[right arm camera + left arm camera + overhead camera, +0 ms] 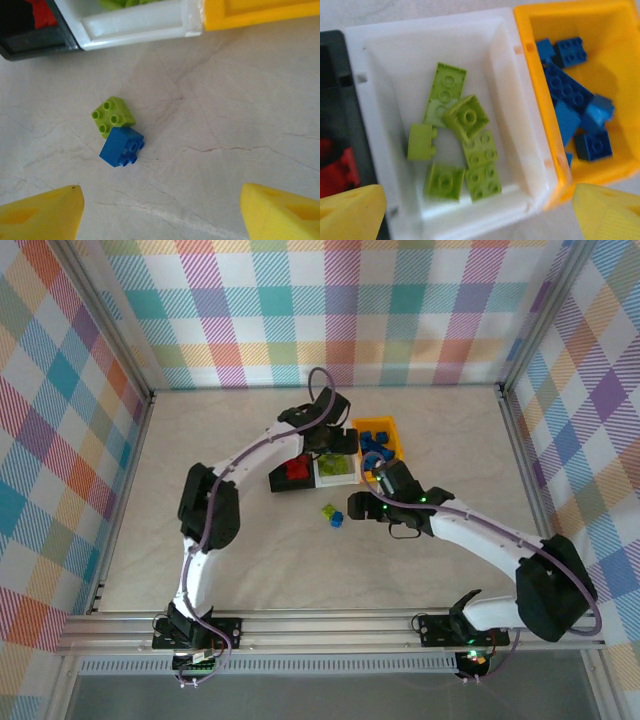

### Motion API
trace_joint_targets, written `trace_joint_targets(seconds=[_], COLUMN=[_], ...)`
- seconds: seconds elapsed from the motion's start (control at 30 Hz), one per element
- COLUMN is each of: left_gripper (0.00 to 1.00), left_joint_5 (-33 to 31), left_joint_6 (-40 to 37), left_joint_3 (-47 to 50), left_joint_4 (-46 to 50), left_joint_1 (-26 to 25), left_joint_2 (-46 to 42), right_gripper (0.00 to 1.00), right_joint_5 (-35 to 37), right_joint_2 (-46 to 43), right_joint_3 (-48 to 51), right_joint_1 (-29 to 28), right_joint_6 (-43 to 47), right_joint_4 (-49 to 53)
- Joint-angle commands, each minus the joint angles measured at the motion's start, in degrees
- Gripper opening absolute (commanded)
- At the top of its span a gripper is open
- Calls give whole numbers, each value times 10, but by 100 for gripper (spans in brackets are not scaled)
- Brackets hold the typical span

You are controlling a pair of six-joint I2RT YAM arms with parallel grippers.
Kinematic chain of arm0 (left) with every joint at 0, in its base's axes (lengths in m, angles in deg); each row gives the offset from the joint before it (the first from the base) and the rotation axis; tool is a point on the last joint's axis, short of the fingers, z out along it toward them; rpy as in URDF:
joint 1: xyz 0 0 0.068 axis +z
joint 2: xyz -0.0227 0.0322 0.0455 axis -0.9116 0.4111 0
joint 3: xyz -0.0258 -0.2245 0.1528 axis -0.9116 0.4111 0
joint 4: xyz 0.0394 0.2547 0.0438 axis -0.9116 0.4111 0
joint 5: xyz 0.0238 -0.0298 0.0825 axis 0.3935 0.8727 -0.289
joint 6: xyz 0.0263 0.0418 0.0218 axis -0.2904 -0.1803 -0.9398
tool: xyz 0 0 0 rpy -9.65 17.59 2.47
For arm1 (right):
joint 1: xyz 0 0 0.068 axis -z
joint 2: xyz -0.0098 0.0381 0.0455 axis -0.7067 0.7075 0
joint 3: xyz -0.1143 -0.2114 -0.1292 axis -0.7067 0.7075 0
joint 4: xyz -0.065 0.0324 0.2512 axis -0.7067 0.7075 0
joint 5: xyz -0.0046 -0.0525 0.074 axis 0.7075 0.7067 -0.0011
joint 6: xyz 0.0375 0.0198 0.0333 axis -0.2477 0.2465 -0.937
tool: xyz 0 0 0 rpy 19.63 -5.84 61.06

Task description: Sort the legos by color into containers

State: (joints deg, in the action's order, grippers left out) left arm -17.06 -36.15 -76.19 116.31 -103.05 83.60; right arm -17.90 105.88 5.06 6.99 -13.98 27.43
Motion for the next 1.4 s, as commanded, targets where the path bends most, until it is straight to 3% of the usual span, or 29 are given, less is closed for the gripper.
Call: trace_joint_targets(seconds=[0.0,0.3,0.5,0.8,1.37], left_gripper=[100,100,100,100,100], left_joint_5=[24,-6,-24,-30,-24], left_joint_6=[12,50,66,73,66], left_joint_3=[76,355,450,496,497], left_joint_4=[-45,-95,-81,-77,-79], left_joint_1=[-10,-17,-17,-17,-17], left_joint_2=[-119,-348,-424,-449,-444], right_gripper=[83,85,78,55,26], right_joint_5=[-18,-9,14,45,72], right_joint_2=[36,164,219,254,219], right_joint_3=[-20,-93,-133,-153,-120], right_joint_1=[-21,-71,-74,-75,-72], right_joint_6=[-3,15,15,17,22], right_joint_4=[-18,-9,-8,33,10])
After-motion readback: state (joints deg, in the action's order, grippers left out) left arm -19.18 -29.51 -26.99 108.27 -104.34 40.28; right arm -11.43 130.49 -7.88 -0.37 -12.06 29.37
